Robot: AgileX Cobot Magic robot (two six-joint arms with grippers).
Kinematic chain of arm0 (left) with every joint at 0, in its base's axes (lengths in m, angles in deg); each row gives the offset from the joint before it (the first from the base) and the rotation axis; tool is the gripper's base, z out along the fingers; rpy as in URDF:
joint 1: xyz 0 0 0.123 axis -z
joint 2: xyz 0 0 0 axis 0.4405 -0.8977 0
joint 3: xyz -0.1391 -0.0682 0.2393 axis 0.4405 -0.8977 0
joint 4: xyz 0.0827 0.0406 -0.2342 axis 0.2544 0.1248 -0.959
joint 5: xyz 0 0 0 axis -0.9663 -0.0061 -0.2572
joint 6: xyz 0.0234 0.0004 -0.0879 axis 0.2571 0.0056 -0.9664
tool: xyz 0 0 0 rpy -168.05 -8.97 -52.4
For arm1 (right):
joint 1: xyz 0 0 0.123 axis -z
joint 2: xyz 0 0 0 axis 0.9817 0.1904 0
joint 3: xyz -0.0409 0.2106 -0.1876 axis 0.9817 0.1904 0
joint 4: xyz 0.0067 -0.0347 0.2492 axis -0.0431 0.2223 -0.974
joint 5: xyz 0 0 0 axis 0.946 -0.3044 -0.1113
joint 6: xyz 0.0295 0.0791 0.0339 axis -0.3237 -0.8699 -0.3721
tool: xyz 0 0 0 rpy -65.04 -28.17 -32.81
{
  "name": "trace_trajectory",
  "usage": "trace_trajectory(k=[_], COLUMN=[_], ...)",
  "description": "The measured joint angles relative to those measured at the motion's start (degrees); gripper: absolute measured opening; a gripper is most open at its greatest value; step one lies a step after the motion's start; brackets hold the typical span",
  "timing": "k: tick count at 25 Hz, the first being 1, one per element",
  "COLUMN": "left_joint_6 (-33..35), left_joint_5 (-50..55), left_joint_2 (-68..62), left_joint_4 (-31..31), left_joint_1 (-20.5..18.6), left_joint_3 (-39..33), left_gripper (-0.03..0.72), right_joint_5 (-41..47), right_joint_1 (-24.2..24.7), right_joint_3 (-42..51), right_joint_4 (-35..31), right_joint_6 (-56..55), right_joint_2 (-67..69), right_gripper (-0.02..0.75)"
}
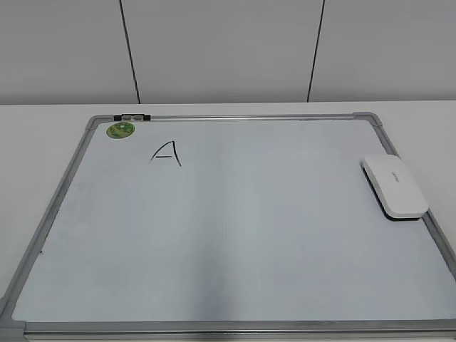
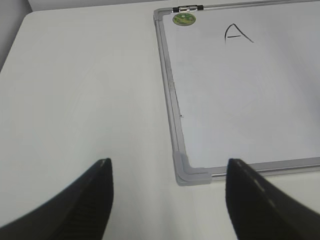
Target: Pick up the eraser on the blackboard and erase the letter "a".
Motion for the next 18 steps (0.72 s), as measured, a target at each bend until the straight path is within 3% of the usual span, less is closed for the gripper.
trace_trajectory(k=[18], left_joint_6=[0.00], left_joint_5=[0.11], left_joint_2=[0.00], left_joint_4=[0.00], left_joint_1=[0.00], left_joint_3=[0.00], left_gripper=[0.514], right_joint_5=[0.10], right_joint_1=[1.23], right_joint_3=[0.00], right_joint_4=[0.00], right_joint_6=[0.00], right_joint_2=[-3.19], right_gripper=[0.589])
